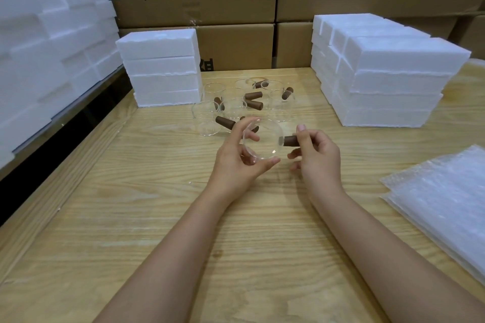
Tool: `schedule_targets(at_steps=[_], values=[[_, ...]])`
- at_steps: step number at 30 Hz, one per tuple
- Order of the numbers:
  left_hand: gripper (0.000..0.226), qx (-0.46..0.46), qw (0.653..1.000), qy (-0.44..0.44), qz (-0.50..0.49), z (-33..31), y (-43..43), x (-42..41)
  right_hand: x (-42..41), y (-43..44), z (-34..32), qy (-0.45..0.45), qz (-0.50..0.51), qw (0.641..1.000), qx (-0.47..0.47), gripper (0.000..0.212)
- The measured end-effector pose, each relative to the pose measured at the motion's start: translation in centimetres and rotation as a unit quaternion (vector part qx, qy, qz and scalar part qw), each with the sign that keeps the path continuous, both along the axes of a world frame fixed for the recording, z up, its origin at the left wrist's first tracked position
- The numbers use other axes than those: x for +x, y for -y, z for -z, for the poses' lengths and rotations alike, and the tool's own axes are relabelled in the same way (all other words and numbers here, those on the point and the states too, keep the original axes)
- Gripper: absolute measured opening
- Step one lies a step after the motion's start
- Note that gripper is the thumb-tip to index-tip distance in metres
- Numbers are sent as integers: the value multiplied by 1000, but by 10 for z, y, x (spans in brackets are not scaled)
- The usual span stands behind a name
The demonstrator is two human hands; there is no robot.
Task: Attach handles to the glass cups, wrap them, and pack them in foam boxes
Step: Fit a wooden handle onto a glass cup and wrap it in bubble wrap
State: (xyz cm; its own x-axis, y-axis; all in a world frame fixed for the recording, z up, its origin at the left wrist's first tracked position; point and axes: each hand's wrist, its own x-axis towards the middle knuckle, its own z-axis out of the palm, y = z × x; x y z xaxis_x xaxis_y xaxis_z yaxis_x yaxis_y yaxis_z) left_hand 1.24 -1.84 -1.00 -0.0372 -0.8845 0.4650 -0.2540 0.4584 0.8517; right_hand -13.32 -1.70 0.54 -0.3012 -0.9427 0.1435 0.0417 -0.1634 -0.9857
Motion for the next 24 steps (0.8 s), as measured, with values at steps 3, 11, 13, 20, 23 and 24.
schedule_targets(at_steps=[3, 11, 13, 20, 23, 24], values=[[75, -12, 1000, 7, -1, 0, 1, 0, 5, -2, 0, -50, 5, 998, -39, 23], [75, -44, 995, 83, 18, 4, 0, -4, 11, -1, 2, -98, -2, 995, 2, 39], [77, -46, 995, 85, 19, 5, 0, -4, 12, -1, 2, -94, 1, 996, 11, 43], [77, -55, 993, 102, 12, 6, 0, -4, 19, -7, -3, -135, -10, 990, 35, 42], [73, -52, 994, 94, 10, 6, 0, -3, 21, -10, -2, -180, -22, 983, 27, 50], [72, -52, 994, 92, 8, 6, -1, -3, 21, -11, -2, -196, -25, 980, 22, 53]])
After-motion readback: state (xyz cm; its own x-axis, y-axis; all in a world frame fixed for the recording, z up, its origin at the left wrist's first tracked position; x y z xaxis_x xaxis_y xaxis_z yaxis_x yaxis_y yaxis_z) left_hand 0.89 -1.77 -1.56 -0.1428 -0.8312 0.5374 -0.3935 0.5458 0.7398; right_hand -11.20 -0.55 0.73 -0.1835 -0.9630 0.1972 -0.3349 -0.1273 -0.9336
